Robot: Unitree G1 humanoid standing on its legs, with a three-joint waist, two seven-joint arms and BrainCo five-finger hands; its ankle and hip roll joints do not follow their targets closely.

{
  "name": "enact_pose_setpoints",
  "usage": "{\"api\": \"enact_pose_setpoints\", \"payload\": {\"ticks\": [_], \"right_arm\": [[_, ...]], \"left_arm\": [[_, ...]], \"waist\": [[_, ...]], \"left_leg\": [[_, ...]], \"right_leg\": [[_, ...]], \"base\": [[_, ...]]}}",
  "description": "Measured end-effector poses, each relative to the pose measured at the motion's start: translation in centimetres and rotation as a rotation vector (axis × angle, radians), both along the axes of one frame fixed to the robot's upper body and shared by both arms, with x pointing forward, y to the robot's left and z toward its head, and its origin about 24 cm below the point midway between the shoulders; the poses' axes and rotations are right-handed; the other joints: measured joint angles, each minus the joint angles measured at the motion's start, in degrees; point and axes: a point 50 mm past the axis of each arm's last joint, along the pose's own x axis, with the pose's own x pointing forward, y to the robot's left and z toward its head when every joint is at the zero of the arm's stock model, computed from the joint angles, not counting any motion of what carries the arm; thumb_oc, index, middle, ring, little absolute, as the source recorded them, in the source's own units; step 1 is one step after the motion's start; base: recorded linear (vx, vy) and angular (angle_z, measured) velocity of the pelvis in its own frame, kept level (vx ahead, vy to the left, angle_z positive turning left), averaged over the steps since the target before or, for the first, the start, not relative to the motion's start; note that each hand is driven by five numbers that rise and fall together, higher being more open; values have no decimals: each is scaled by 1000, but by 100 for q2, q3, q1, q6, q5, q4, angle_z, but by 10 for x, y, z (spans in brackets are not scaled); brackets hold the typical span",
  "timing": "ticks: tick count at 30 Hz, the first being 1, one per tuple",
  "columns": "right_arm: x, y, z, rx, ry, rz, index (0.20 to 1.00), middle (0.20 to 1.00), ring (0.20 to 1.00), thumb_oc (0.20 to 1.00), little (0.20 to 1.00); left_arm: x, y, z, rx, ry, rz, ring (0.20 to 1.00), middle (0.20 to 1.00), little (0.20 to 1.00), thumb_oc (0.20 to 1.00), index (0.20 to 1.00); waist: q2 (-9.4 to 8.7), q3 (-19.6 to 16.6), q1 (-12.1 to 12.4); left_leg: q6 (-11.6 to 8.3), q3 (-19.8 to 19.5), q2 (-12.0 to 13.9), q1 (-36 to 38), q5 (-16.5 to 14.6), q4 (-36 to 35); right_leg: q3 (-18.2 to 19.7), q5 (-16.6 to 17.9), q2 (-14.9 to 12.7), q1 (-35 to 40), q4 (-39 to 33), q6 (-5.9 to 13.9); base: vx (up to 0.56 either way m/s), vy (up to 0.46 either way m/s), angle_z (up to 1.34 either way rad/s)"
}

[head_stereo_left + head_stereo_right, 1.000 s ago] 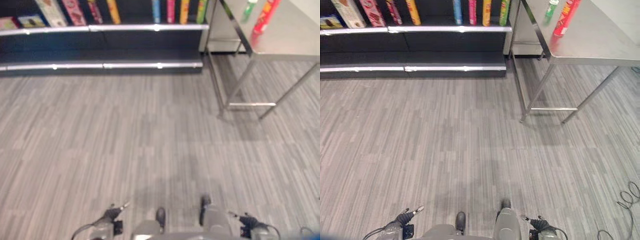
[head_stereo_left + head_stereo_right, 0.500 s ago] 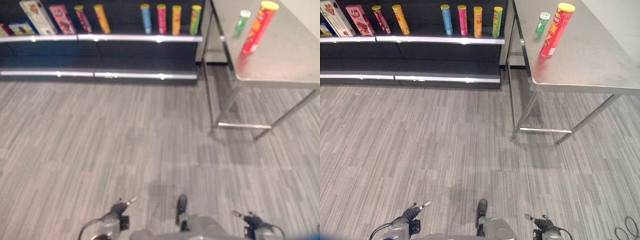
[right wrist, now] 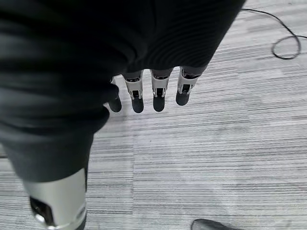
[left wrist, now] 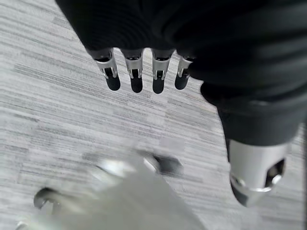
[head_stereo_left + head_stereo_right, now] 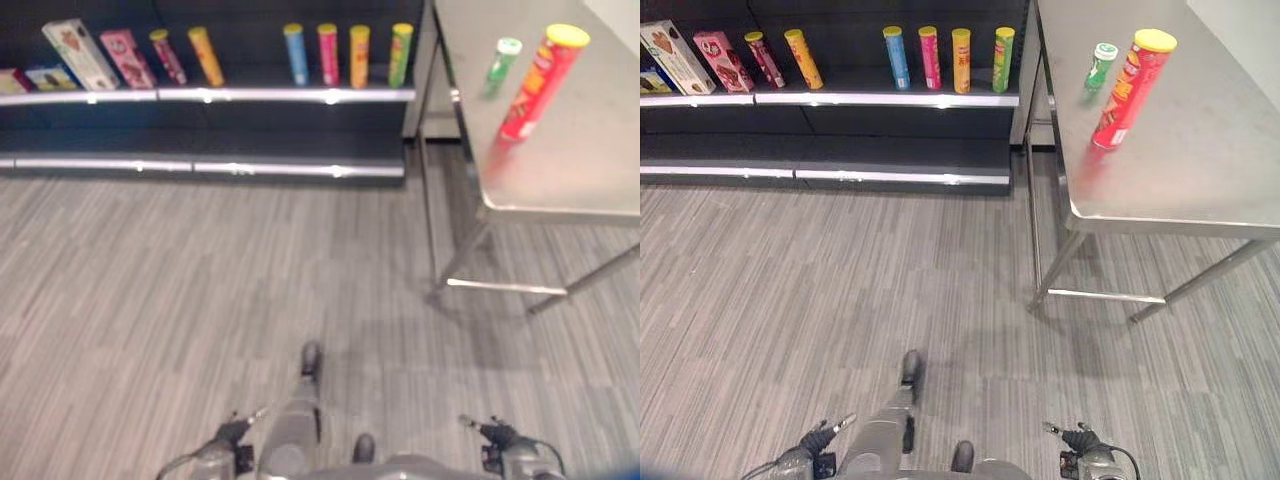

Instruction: Put the goods on the table back onto the shelves and tidy them up.

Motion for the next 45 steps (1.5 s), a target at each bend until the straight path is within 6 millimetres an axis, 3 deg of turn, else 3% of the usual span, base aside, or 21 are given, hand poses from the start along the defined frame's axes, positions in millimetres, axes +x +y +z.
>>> {"api": "enact_pose_setpoints", "payload": {"ticks": [1,4,6,8,10,12,13,14,16,19,20,21,22,25,27,31,35,38,39,41,45], "right_arm": [[1,1,0,-3,3,14,1000,1000,1000,1000,1000],[-31,1,-8,8,84,-28,1000,1000,1000,1000,1000],[-40,10,-11,39,82,-12,1000,1000,1000,1000,1000],[-42,12,-11,47,70,-16,1000,1000,1000,1000,1000],[-51,-4,-8,4,98,-42,1000,1000,1000,1000,1000],[-43,-11,-5,-18,86,-26,1000,1000,1000,1000,1000],[-38,4,-9,23,77,-16,1000,1000,1000,1000,1000],[-38,5,-9,27,76,-21,1000,1000,1000,1000,1000],[-35,17,-12,58,67,-18,1000,1000,1000,1000,1000],[-45,9,-12,39,102,-36,1000,1000,1000,1000,1000],[-50,4,-11,26,115,-39,1000,1000,1000,1000,1000],[-49,1,-10,20,111,-36,1000,1000,1000,1000,1000],[-41,-2,-8,10,92,-23,1000,1000,1000,1000,1000],[-22,-2,-4,7,42,-9,1000,1000,1000,1000,1000],[-5,-7,2,-7,-9,6,1000,1000,1000,1000,1000],[-10,-4,-1,0,9,4,1000,1000,1000,1000,1000],[-8,10,-5,34,18,7,1000,1000,1000,1000,1000],[-2,-2,0,1,5,6,1000,1000,1000,1000,1000],[0,-3,1,-1,-1,10,1000,1000,1000,1000,1000],[7,-7,5,-23,-11,43,1000,1000,1000,1000,1000],[-4,-15,4,-40,16,20,1000,1000,1000,1000,1000]], "left_arm": [[-7,1,-2,-2,20,13,1000,1000,1000,1000,1000],[-9,-4,-3,-14,25,45,1000,1000,1000,1000,1000],[23,4,6,16,-49,-4,1000,1000,1000,1000,1000],[44,15,15,55,-102,-46,1000,1000,1000,1000,1000],[40,17,15,78,-85,-109,1000,1000,1000,1000,1000],[28,20,11,83,-37,-95,1000,1000,1000,1000,1000],[40,32,19,118,-67,-102,1000,1000,1000,1000,1000],[34,34,18,124,-51,-101,1000,1000,1000,1000,1000],[21,41,17,138,-13,-102,1000,1000,1000,1000,1000],[23,22,11,82,-23,-124,1000,1000,1000,1000,1000],[26,17,11,79,-33,-156,1000,1000,1000,1000,1000],[24,15,10,79,-28,-163,1000,1000,1000,1000,1000],[21,13,9,78,-20,-174,1000,1000,1000,1000,1000],[34,15,14,90,-83,-183,1000,1000,1000,1000,1000],[37,15,15,92,-84,-192,1000,1000,1000,1000,1000],[37,20,17,105,-80,-193,1000,1000,1000,1000,1000],[41,27,20,123,-88,-188,1000,1000,1000,1000,1000],[39,11,14,79,-82,-191,1000,1000,1000,1000,1000],[34,9,12,72,-65,-187,1000,1000,1000,1000,1000],[31,3,9,59,-58,-191,1000,1000,1000,1000,1000],[27,-3,7,42,-53,-185,1000,1000,1000,1000,1000]], "waist": [[-13,6,24],[-205,-233,-57],[-170,-348,-195],[-223,-398,-404],[119,-436,-376],[262,-335,-262],[-452,-56,-366],[-220,-63,-605],[-713,-34,-497],[-592,-61,-535],[-456,-93,-538],[-357,-104,-542],[-228,-109,-508],[-339,-99,-464],[-107,-112,-534],[-268,-168,-568],[-573,-152,-457],[-478,-12,-318],[-418,-8,-302],[-256,16,-229],[109,-87,-373]], "left_leg": [[126,99,-40,12,71,94],[1369,429,-406,941,521,133],[1660,350,-754,1746,19,101],[1812,193,-1188,1994,-470,461],[1641,144,-1164,2322,-894,456],[44,148,-918,2447,-1140,596],[-201,97,-1318,1840,-1185,1985],[1023,-84,-127,1664,-1912,1919],[1324,138,-492,2269,-1947,1497],[1320,66,-660,3053,-1981,936],[1153,56,-690,3357,-2073,849],[1040,56,-691,3455,-2121,956],[424,158,-794,3238,-2061,1634],[412,282,-490,2722,-2223,1230],[456,294,219,2530,-1101,73],[410,400,181,2793,-916,264],[-35,338,66,1998,-1218,2110],[87,170,54,981,-1507,3902],[231,119,23,997,-1571,3224],[193,-1086,-412,1217,-1335,1111],[541,-1009,-300,1690,-655,310]], "right_leg": [[129,-102,-77,174,15,146],[361,-267,-772,575,1132,493],[398,-28,-1432,-1078,5128,780],[494,392,-2102,-2412,7241,388],[36,143,-2201,-3099,5811,342],[-505,187,-1540,-3167,3630,140],[-326,435,-1657,-3176,2387,488],[-451,661,-918,-3289,1323,1178],[-420,845,-977,-3505,1242,936],[-760,1003,-916,-3193,1216,657],[-572,1576,-756,-2862,942,-150],[-484,2099,-718,-2634,687,-519],[-355,2206,-764,-2331,369,-475],[-307,2263,-1025,-1995,22,-399],[-395,2077,-854,-1738,23,-130],[-483,1624,-936,-1328,13,485],[-434,1393,-998,-1271,29,395],[-179,1233,-1025,-1062,-15,-72],[-135,1229,-999,-1043,-4,-65],[116,1136,-1003,-1064,-19,50],[541,1188,-734,-986,-6,204]], "base": [[503,426,-119],[474,541,-80],[361,663,11],[332,344,84],[332,63,21],[412,-20,-7],[439,28,67],[279,25,38],[241,1,2],[213,-27,24],[201,-75,23],[252,-103,2],[160,-84,1],[158,-86,11],[153,-68,-5],[81,-71,-2],[20,-44,-10],[85,95,-27],[94,173,-42],[47,157,-60],[-15,188,-74]]}}
